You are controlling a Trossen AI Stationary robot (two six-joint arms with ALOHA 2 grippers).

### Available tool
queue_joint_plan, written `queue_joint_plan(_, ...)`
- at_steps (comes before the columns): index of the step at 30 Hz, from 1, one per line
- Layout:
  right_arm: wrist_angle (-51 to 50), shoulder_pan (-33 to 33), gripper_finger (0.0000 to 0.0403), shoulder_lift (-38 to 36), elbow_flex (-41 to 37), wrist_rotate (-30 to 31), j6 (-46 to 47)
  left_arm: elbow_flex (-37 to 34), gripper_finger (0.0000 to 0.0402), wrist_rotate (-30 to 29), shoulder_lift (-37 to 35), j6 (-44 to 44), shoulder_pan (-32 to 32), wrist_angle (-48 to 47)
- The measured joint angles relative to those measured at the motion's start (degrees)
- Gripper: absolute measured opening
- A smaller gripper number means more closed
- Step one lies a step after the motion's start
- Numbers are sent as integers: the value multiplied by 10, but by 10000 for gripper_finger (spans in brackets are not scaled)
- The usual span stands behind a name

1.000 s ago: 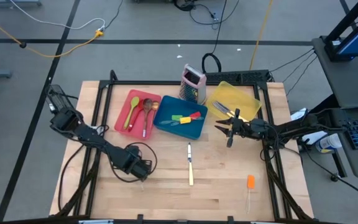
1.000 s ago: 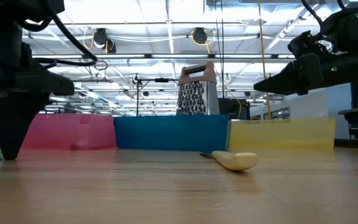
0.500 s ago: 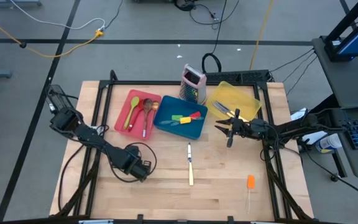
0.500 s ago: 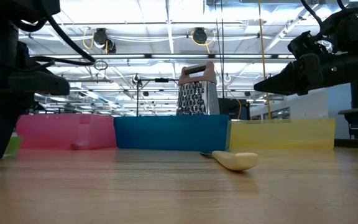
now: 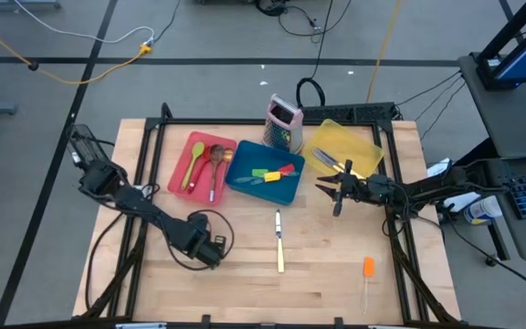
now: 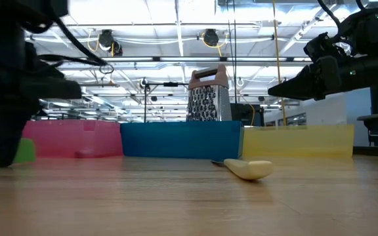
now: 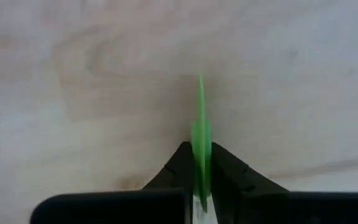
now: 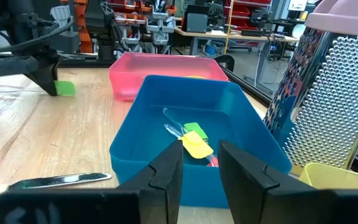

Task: Pick & Place Kitchen Items
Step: Put the green spatula into the blue bin

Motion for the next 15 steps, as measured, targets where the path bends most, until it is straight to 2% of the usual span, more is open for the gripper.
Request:
queue_joint_plan(3, 0, 0, 93, 0, 0, 0, 0, 33, 26, -47, 2, 35, 15, -9)
queue_joint_plan(8, 0, 0, 93, 0, 0, 0, 0, 90, 12, -125, 1, 129, 46, -14)
queue_joint_plan(12, 2, 0, 93, 0, 0, 0, 0, 142, 17, -186, 0, 229, 91, -9)
queue_joint_plan(15, 3, 0, 93, 0, 0, 0, 0, 175, 24, -198, -1, 331, 131, -1)
